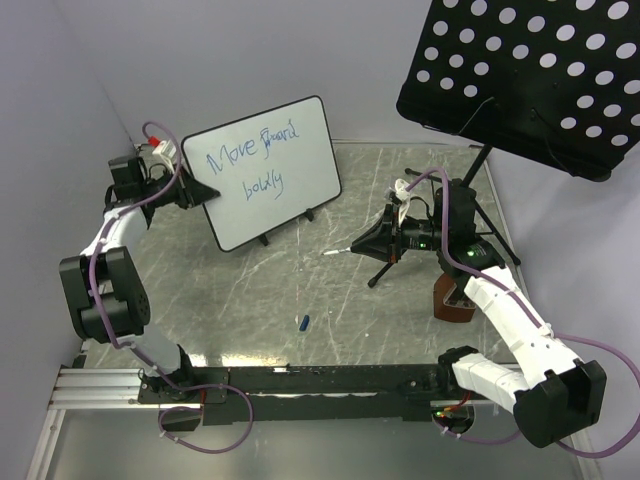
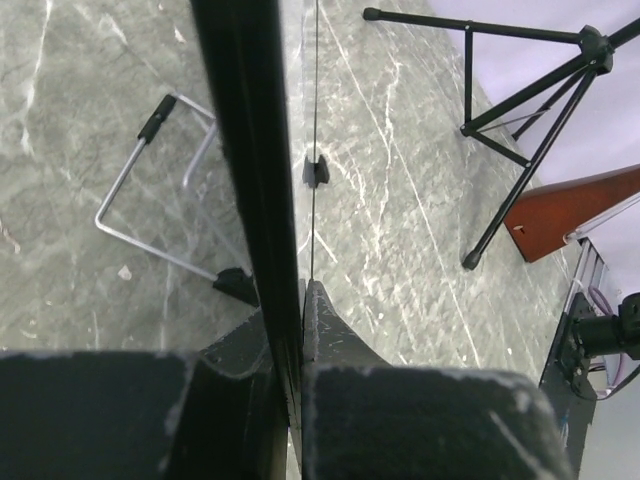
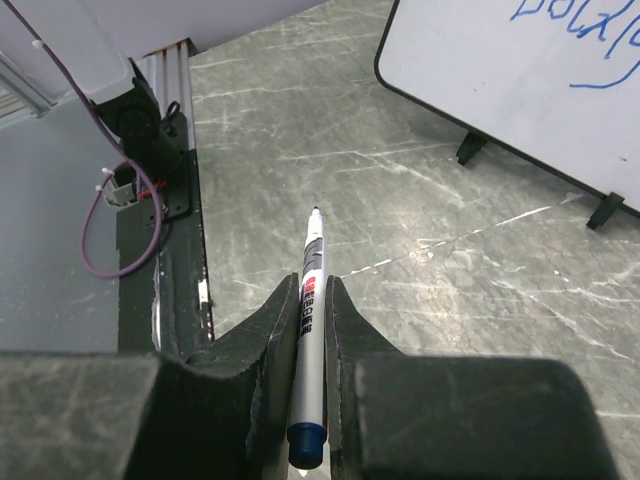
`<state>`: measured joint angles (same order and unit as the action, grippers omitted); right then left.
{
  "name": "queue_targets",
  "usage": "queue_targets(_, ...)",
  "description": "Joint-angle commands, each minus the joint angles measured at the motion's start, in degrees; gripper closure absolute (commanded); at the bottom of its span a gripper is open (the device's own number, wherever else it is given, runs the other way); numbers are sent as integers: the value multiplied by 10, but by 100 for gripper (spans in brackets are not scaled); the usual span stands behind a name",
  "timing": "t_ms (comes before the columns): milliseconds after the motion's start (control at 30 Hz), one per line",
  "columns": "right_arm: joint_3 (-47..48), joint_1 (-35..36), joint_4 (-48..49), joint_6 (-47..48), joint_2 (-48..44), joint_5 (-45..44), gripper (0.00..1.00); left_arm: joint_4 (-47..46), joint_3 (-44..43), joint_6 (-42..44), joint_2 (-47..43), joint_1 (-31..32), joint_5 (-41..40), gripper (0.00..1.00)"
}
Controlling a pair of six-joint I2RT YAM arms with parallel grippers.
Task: Write a sentence on the whiteboard
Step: Put down the whiteboard on the whiteboard stand.
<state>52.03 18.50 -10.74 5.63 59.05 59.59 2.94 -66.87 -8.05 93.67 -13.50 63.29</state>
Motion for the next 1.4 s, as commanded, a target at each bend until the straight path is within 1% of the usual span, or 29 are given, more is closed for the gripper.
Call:
queue_targets(0, 1, 3, 15, 7, -13, 18, 100, -105, 31, 33, -23, -14, 31, 99)
queue_targets(67, 0, 4, 16, 6, -17, 18, 100, -95, 29, 42, -11, -19, 34, 99)
queue_targets(133, 0, 4, 17, 6, -18, 18, 100, -86, 29, 70, 5, -21, 35, 99)
queue_targets(267, 0, 3, 16, 4, -19, 20, 100, -131, 54, 67, 20, -33, 39, 99)
queue_targets(367, -1, 4, 17, 3, -19, 22, 100, -139, 50, 66, 39, -42, 41, 99)
queue_targets(433, -1, 3, 18, 3, -19, 22, 100, -131, 45, 71, 56, -45, 44, 99)
queue_targets(467, 0, 4, 17, 3, -18, 22, 100, -122, 40, 94, 68, -45, 44, 99)
queue_targets(533, 0, 4, 17, 4, -17, 21, 100, -100, 39, 108, 80, -45, 37, 99)
queue_targets(633, 0, 3, 17, 4, -17, 22, 100, -101, 49, 117, 99, -48, 29, 99)
queue_targets(700, -2, 3, 20, 3, -17, 23, 100, -125, 52, 88, 106, -50, 35, 99)
queue_targets(767, -2, 4, 20, 2, -17, 23, 100, -156, 34, 36, 102, -54, 57, 99)
queue_targets(800, -2, 4, 19, 2, -15, 24, 100, -161, 27, 25, 100, -53, 62, 99)
queue_targets(867, -1, 5, 18, 4, -13, 24, 100, -146, -7, 22, 94, -53, 67, 99)
queue_targets(900, -1, 5, 16, 4, -12, 24, 100, -124, -22, 32, 95, -53, 66, 99)
queue_targets(933, -1, 5, 16, 5, -11, 23, 100, -76, -53, 46, 96, -52, 67, 99)
queue_targets(967, 0, 5, 17, 5, -12, 23, 100, -48, -69, 74, 99, -53, 61, 99)
queue_targets(1000, -1, 4, 17, 5, -12, 23, 100, -31, -81, 101, 100, -53, 58, 99)
queue_targets(1033, -1, 5, 18, 5, -12, 24, 100, -14, -96, 109, 103, -54, 56, 99)
queue_targets(1133, -2, 5, 18, 3, -11, 25, 100, -22, -104, 105, 117, -55, 51, 99)
queue_targets(1367, -3, 6, 19, 3, -10, 27, 100, 43, -156, 163, 177, -55, 45, 99)
